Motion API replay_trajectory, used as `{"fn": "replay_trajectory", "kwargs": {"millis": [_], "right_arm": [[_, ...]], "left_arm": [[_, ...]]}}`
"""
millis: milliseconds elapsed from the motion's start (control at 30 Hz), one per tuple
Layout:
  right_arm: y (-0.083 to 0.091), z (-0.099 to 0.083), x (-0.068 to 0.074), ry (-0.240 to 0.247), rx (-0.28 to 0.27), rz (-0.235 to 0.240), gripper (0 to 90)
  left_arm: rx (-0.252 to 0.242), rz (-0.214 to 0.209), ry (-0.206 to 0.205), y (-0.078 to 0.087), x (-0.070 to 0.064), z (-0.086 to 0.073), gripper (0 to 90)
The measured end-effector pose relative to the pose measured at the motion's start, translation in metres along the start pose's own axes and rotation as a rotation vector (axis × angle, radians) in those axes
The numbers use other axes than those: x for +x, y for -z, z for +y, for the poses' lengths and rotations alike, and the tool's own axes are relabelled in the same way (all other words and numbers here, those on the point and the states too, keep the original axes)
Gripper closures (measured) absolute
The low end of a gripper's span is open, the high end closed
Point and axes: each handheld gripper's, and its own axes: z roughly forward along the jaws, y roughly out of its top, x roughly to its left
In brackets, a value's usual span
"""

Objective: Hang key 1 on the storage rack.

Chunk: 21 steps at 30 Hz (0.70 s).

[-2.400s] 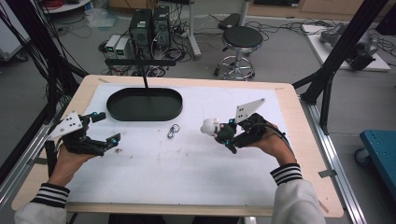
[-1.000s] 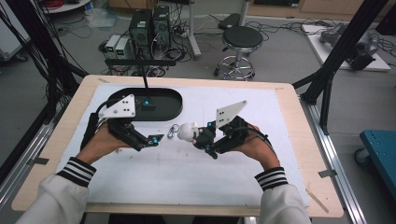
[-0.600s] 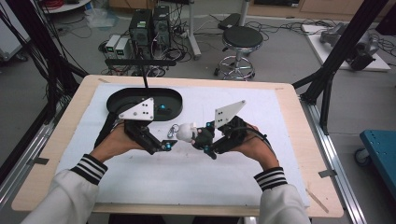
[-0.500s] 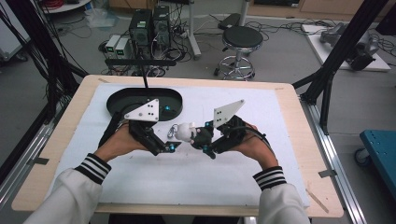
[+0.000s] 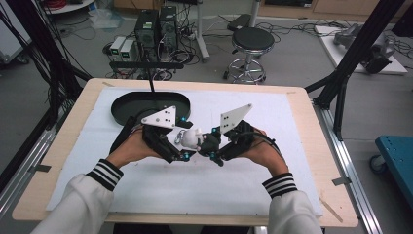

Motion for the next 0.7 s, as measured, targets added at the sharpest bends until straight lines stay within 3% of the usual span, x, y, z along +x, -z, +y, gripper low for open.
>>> {"fn": "replay_trajectory", "kwargs": {"millis": [100,200,433,700], "right_arm": [[-0.0006,0.0007,-0.0003,-0.001,0.003,-0.003,42.6],[-0.0022,0.0030,-0.0004,0.006,0.008,0.003,42.6],[-0.0057,0.0085,-0.0006,0.017,0.015,0.013,42.5],[-0.0088,0.0088,-0.0010,0.031,0.029,0.021,42.5]], "left_arm": [[0.006,0.009,0.004,0.0007,0.0000,0.0002,11.7],[0.018,-0.013,0.021,0.0024,0.0012,-0.0002,18.2],[0.018,-0.010,0.005,0.0027,0.0010,-0.0002,25.3],[0.049,-0.027,-0.011,0.0017,0.0008,-0.0017,36.3]]}}
